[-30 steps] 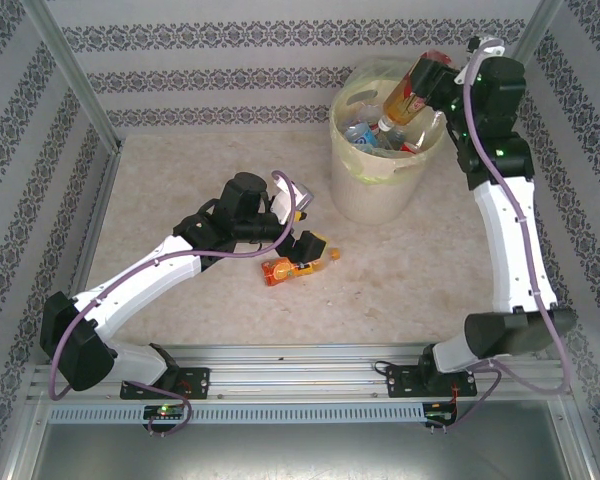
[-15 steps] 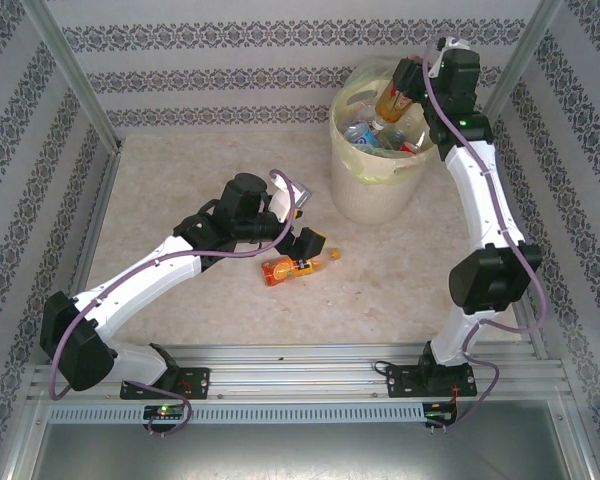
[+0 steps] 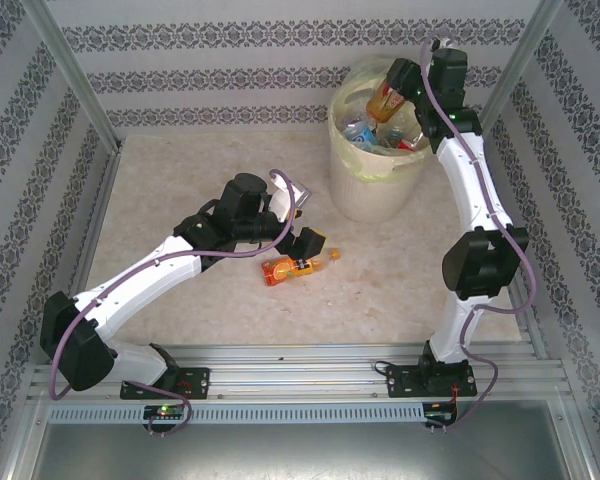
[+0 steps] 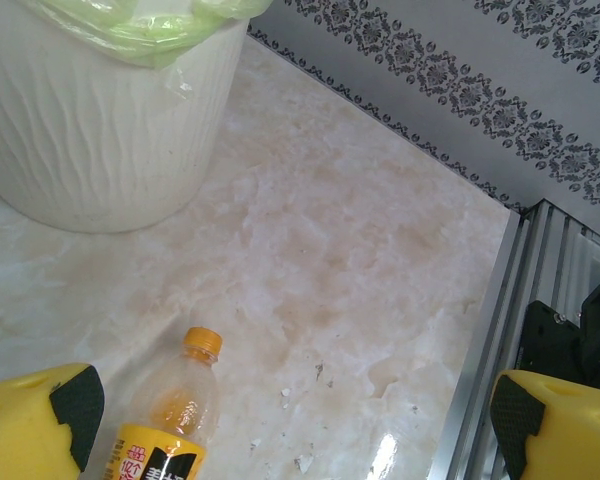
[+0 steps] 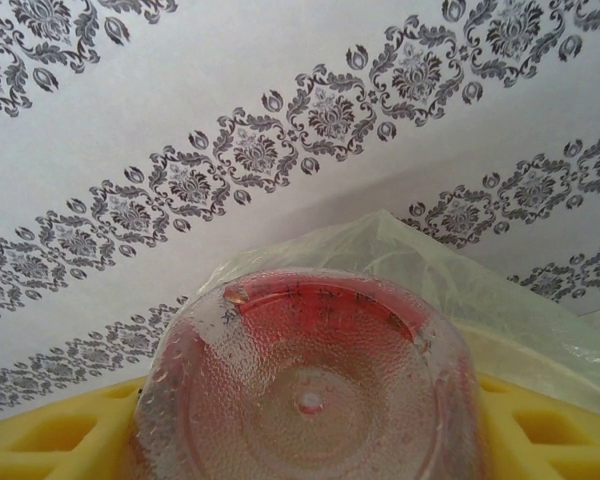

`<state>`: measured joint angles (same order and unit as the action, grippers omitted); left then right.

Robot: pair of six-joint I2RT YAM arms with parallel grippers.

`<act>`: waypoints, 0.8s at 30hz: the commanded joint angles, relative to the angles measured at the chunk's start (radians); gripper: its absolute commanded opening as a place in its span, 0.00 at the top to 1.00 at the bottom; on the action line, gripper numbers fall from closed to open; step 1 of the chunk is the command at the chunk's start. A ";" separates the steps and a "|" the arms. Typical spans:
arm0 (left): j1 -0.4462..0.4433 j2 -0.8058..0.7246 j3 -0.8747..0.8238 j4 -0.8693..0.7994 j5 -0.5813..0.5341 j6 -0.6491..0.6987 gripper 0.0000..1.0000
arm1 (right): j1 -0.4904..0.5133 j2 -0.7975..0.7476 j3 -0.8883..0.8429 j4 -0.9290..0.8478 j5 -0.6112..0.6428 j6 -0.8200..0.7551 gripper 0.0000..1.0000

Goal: Put the plastic bottles in the bin

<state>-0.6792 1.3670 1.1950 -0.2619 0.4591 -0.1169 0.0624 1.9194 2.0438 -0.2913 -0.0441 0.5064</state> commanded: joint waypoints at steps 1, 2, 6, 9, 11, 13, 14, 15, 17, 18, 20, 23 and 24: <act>0.006 0.015 0.014 -0.002 -0.002 -0.021 0.00 | -0.002 0.035 0.024 -0.011 -0.028 0.052 0.37; 0.006 0.015 0.014 -0.003 -0.005 -0.020 0.00 | -0.003 0.035 0.021 -0.008 -0.029 0.051 0.36; 0.006 0.015 0.013 -0.005 -0.010 -0.017 0.00 | -0.006 0.023 0.027 -0.020 -0.012 0.033 0.28; 0.006 0.017 0.012 -0.003 -0.008 -0.021 0.00 | -0.017 0.006 0.040 -0.043 0.001 0.010 0.27; 0.006 0.020 0.012 -0.002 -0.008 -0.021 0.00 | -0.028 0.003 0.062 -0.074 0.002 -0.002 0.23; 0.005 0.022 0.012 -0.003 -0.008 -0.021 0.00 | -0.037 -0.004 0.077 -0.105 0.006 -0.018 0.15; 0.006 0.023 0.013 -0.002 -0.008 -0.021 0.00 | -0.039 -0.012 0.075 -0.109 0.010 -0.028 0.14; 0.006 0.022 0.012 -0.003 -0.009 -0.021 0.00 | -0.042 -0.020 0.076 -0.114 0.016 -0.038 0.12; 0.006 0.021 0.013 -0.004 -0.008 -0.020 0.00 | -0.045 -0.031 0.083 -0.131 0.023 -0.059 0.12; 0.006 0.022 0.013 -0.004 -0.008 -0.020 0.00 | -0.045 -0.035 0.092 -0.143 0.028 -0.066 0.12; 0.006 0.022 0.014 -0.004 -0.008 -0.018 0.00 | -0.050 -0.042 0.105 -0.158 0.024 -0.079 0.12; 0.006 0.021 0.015 -0.005 -0.007 -0.016 0.00 | -0.056 -0.043 0.123 -0.165 -0.022 -0.085 0.13; 0.006 0.021 0.014 -0.005 -0.008 -0.017 0.00 | -0.056 -0.042 0.130 -0.169 -0.040 -0.088 0.13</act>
<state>-0.6792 1.3819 1.1950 -0.2623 0.4587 -0.1223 0.0147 1.9121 2.1288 -0.4252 -0.0525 0.4519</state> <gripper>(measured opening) 0.999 0.872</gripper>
